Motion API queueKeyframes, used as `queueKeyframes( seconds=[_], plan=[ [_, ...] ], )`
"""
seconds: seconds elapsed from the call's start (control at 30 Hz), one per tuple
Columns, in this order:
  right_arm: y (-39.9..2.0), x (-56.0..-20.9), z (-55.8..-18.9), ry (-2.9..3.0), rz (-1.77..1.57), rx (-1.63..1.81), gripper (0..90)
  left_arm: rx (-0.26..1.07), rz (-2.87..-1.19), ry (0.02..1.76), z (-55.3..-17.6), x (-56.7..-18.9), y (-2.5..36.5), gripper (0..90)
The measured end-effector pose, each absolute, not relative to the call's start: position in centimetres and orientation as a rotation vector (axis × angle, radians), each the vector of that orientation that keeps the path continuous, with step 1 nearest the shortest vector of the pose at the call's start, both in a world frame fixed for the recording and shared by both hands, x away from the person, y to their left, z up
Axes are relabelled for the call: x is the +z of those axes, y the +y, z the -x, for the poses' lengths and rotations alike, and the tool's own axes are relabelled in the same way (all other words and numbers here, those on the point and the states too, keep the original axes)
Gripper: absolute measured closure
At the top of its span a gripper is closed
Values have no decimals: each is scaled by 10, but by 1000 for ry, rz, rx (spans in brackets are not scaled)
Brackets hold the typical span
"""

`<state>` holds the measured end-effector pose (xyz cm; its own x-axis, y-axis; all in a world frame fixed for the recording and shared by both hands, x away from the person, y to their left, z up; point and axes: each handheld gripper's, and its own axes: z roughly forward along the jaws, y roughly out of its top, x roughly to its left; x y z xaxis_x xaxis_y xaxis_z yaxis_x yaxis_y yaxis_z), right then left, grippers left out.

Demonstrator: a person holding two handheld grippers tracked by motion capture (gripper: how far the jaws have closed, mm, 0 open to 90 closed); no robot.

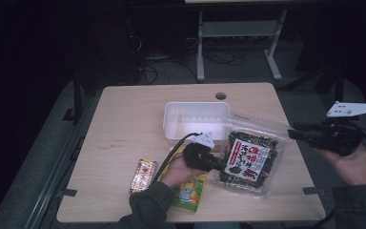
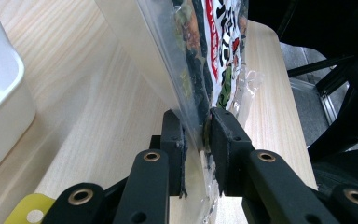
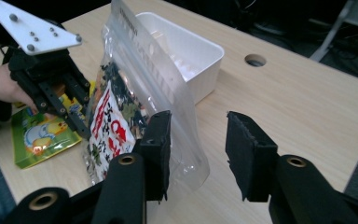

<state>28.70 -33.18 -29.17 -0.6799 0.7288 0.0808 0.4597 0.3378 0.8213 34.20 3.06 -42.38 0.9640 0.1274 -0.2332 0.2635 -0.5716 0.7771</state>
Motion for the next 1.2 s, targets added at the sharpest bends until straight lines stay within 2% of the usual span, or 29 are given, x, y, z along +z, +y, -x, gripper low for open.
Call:
queueKeyframes(
  seconds=[0.03,0.07,0.1,0.17,0.2,0.43,0.87,1.03,1.1,1.13,1.17,1.2],
  plan=[
    [-332,-292,-287,2305,-1061,1265,587,-186,-2183,270,-342,-424,31,757],
    [-332,-293,-287,2305,-1062,1268,548,-184,-2185,265,-342,-423,31,757],
    [-331,-296,-288,2293,-1073,1258,469,-181,-2186,265,-341,-423,31,757],
    [-331,-299,-288,2293,-1086,1267,416,-175,-2187,261,-341,-423,31,757],
    [-331,-302,-288,2290,-1102,1284,359,-175,-2186,261,-341,-423,31,757],
    [-328,-320,-287,2317,-1127,1325,282,-164,-2185,257,-339,-422,31,757],
    [-316,-353,-293,2398,-1154,1377,285,-160,-2183,260,-339,-422,32,757],
    [-307,-364,-298,2446,-1133,1407,344,-156,-2184,253,-339,-421,32,757],
    [-303,-368,-300,2474,-1115,1429,420,-159,-2183,252,-339,-422,32,756],
    [-303,-368,-300,2474,-1115,1429,420,-161,-2181,254,-339,-422,32,756],
    [-302,-368,-301,2487,-1098,1451,487,-164,-2178,254,-339,-423,32,756],
    [-302,-368,-301,2487,-1098,1451,487,-164,-2178,254,-339,-423,32,755]
  ],
)
